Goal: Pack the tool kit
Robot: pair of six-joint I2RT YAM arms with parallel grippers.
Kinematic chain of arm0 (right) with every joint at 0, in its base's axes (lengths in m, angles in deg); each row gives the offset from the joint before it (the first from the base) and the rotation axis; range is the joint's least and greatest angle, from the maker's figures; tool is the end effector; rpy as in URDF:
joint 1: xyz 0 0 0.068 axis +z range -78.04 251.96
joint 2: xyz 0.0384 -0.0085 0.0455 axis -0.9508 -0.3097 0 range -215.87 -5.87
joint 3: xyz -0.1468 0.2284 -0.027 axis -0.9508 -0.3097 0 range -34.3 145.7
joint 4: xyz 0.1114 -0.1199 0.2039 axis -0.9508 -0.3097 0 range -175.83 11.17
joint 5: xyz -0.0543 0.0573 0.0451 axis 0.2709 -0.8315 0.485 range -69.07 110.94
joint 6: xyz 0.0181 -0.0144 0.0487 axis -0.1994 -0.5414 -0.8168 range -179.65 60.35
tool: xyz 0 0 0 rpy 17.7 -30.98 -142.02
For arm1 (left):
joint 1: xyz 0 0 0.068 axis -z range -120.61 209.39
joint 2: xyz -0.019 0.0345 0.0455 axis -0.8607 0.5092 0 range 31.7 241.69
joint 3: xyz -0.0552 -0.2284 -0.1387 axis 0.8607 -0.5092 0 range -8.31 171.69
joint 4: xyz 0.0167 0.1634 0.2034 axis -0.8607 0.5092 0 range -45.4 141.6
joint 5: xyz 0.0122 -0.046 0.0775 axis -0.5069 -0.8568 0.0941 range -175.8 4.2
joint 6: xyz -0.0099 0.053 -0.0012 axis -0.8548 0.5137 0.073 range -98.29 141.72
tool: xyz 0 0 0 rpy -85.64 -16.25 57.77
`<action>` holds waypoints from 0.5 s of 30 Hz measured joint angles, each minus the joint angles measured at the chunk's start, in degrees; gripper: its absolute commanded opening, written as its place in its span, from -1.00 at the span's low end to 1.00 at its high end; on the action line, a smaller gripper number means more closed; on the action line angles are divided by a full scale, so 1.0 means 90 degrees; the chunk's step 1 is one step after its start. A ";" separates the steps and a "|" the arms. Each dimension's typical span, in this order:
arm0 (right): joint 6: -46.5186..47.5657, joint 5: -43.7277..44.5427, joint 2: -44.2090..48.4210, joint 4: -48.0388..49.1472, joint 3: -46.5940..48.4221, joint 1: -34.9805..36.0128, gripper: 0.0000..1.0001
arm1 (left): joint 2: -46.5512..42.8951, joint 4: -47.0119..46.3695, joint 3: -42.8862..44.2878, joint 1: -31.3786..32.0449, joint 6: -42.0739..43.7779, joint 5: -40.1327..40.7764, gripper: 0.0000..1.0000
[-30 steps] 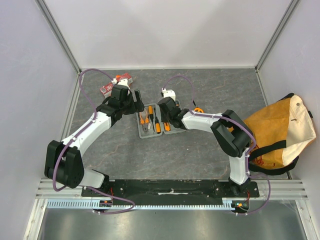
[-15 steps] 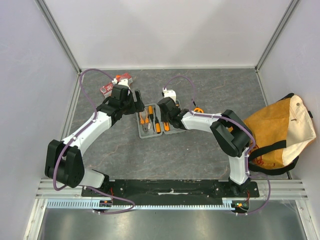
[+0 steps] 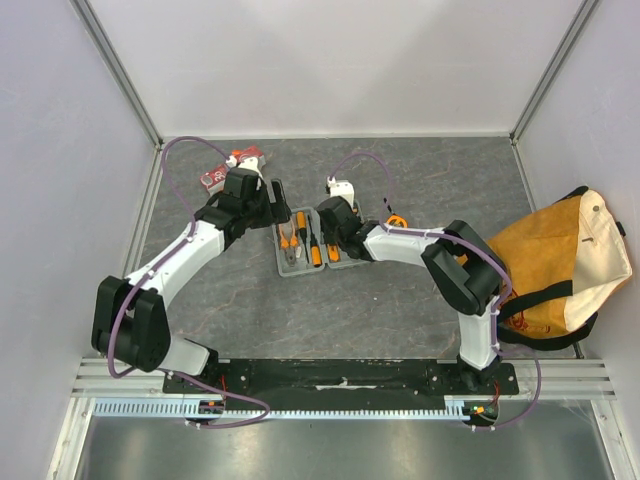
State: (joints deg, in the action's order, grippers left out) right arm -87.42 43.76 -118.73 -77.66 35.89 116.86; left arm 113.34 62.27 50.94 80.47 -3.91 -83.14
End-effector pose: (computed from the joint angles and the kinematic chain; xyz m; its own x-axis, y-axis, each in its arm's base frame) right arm 0.3097 0.2891 0.1641 -0.6224 -0.0140 -0.7826 -0.1749 0.9770 0.1216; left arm 0.2944 -0.1117 0.2663 -0.6827 -0.1998 -0.7029 0.0344 0.9521 -0.3040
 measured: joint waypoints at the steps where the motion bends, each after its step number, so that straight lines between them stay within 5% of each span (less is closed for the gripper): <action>1: -0.0007 0.0000 0.0029 -0.0015 -0.0027 0.0000 -0.10 | 0.0010 0.0000 0.0010 0.0000 0.0000 -0.0010 0.78; 8: -0.0005 -0.0080 0.0442 -0.0257 -0.0238 0.0017 -0.10 | 0.0182 -0.0097 0.0160 0.0000 -0.0049 -0.0481 0.58; 15: 0.0073 -0.0296 0.0981 -0.0333 -0.0369 0.0029 -0.56 | 0.1069 -0.0697 0.0512 0.0007 -0.0442 -0.1591 -0.03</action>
State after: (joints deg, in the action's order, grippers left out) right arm -86.76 41.10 -109.90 -80.66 32.57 117.12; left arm 122.96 56.00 55.55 80.54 -7.89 -97.46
